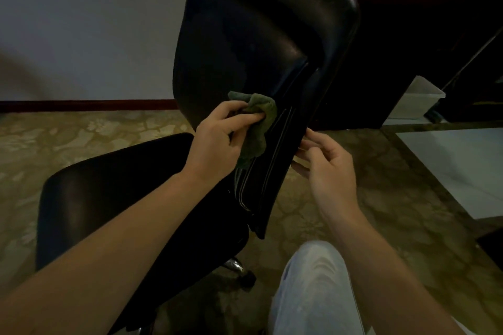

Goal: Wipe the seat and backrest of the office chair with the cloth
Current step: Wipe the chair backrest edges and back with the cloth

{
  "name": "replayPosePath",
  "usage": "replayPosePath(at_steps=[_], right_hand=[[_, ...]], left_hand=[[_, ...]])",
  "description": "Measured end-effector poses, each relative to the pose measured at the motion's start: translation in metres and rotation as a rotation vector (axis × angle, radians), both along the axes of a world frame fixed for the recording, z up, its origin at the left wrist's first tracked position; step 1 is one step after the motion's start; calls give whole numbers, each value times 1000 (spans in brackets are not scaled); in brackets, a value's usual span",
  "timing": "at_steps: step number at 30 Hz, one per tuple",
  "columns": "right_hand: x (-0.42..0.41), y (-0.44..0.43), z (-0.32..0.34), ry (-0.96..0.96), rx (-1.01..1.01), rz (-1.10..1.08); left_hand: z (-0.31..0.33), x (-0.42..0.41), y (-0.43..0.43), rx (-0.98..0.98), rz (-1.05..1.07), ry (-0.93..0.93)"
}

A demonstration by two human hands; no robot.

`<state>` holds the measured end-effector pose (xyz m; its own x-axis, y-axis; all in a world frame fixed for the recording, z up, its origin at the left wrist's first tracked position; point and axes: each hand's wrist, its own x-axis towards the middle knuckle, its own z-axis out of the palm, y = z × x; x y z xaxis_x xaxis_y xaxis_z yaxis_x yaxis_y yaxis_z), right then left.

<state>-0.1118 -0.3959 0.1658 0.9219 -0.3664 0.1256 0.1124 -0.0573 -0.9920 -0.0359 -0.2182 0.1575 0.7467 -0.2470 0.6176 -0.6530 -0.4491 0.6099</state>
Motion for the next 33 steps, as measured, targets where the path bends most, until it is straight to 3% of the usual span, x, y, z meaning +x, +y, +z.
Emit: replayPosePath(at_steps=[11,15,23,33], right_hand=[[9,8,-19,-118,-395,-103],[13,9,-27,-162,-469,-131],[13,7,-30,-189,-483,-100],[18,4,-42,-241,-449,-116]], left_hand=[[-21,5,34,190,19,14],[-10,4,38,80,96,17],[19,1,4,64,4,-31],[-12,7,11,156,32,-43]])
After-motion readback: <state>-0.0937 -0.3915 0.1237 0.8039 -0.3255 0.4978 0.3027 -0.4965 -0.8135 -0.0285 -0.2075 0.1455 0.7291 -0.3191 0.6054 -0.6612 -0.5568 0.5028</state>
